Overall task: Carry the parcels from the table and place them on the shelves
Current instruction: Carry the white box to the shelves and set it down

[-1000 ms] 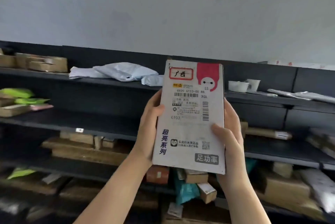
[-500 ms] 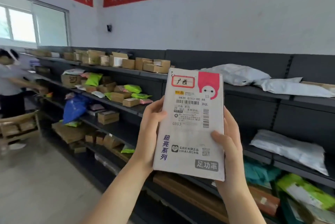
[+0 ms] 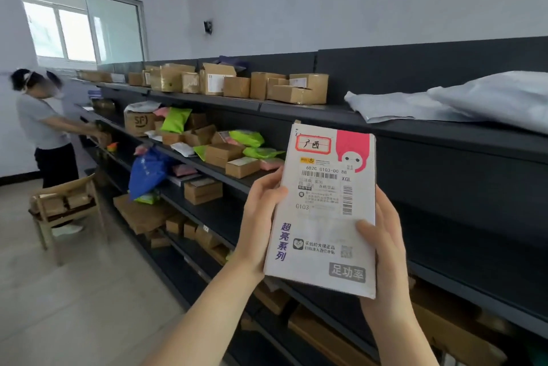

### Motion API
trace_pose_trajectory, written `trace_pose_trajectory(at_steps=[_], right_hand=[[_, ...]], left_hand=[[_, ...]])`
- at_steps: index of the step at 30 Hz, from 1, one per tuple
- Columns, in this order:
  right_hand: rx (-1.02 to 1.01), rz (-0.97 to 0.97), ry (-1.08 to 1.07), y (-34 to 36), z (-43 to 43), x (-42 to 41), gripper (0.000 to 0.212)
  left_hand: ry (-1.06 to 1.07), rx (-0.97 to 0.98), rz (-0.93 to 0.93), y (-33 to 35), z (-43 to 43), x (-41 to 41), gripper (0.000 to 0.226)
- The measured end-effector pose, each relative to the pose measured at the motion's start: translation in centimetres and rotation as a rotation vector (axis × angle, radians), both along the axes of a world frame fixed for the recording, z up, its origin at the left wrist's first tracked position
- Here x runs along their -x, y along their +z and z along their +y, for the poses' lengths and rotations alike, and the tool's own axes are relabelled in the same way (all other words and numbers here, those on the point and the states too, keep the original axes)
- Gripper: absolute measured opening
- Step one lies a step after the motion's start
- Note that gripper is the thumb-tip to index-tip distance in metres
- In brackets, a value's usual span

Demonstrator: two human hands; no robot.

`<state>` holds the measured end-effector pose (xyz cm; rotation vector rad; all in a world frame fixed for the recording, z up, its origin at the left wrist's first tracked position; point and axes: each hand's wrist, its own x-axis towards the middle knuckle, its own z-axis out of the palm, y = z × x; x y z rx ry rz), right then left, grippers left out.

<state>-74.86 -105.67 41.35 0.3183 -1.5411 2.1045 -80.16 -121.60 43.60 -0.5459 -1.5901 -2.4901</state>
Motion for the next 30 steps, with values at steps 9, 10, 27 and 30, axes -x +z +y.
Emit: trace_pose_trajectory(at_steps=[9,10,27,30], right_hand=[[0.151,-0.248,-0.058,-2.9,3.1,16.8,0.038],[0.177,-0.285,-0.070,-3.3,3.4,18.5,0.038],[0.289,-0.526,-0.260,-7.3,7.2,40.9,0.039],[0.229,-0.544,-0.272,-7.8,8.4,43.4,0.040]], left_hand=[[0.023,0.135,-0.105,-3.0,3.3,18.0,0.025],[-0.014,0.156,-0.141,-3.1,3.7,20.0,0.027],[-0.518,0.247,-0.353,-8.9,10.7,47.8,0.025],[-0.549,0.224,-0.356,-9.6,12.4,50.8,0.022]])
